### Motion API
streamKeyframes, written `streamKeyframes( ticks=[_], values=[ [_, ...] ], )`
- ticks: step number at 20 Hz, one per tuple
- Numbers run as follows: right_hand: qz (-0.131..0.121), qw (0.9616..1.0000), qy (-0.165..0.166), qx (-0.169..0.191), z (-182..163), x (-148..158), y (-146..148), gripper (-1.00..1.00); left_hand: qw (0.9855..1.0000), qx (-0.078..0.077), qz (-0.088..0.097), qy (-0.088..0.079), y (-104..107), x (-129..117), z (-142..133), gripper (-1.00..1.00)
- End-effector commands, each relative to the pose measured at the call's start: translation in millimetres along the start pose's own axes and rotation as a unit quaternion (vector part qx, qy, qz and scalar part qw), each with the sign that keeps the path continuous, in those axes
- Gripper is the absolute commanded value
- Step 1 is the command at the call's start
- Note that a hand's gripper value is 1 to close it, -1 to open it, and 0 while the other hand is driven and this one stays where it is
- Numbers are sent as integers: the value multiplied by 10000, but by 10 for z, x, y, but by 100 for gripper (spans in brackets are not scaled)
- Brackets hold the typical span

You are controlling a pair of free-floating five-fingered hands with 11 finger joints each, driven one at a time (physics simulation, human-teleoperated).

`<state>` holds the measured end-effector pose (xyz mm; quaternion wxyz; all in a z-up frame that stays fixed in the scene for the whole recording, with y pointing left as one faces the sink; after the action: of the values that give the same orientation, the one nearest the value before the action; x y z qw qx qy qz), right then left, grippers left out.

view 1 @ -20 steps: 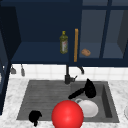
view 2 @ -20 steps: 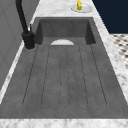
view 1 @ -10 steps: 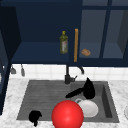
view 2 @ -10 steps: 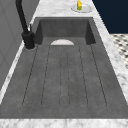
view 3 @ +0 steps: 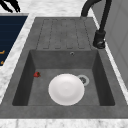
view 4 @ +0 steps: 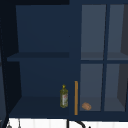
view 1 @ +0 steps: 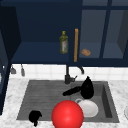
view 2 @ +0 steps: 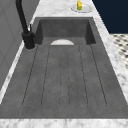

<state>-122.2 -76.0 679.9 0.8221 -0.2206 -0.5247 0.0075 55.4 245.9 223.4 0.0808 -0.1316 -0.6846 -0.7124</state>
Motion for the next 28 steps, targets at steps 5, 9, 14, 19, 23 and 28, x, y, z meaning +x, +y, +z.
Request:
streamKeyframes(
  ticks=[5, 9, 14, 19, 23, 28],
  values=[
    [-628, 9970, -68, -446, 234, 254, 10, -100, 10000, 0, 0, 0, 0, 0, 0, 0],
    [-629, 9951, -82, -761, 344, 464, -1, -100, 10000, 0, 0, 0, 0, 0, 0, 0],
    [-757, 9907, -87, -1126, 431, 711, -23, -100, 10000, 0, 0, 0, 0, 0, 0, 0],
    [-881, 9874, -21, -1313, 409, 990, 26, -100, 10000, 0, 0, 0, 0, 0, 0, 0],
    [-940, 9857, 144, -1389, 293, 1172, 151, -100, 10000, 0, 0, 0, 0, 0, 0, 0],
    [-1026, 9814, 159, -1616, 28, 1346, 346, -100, 10000, 0, 0, 0, 0, 0, 0, 0]
  ],
)
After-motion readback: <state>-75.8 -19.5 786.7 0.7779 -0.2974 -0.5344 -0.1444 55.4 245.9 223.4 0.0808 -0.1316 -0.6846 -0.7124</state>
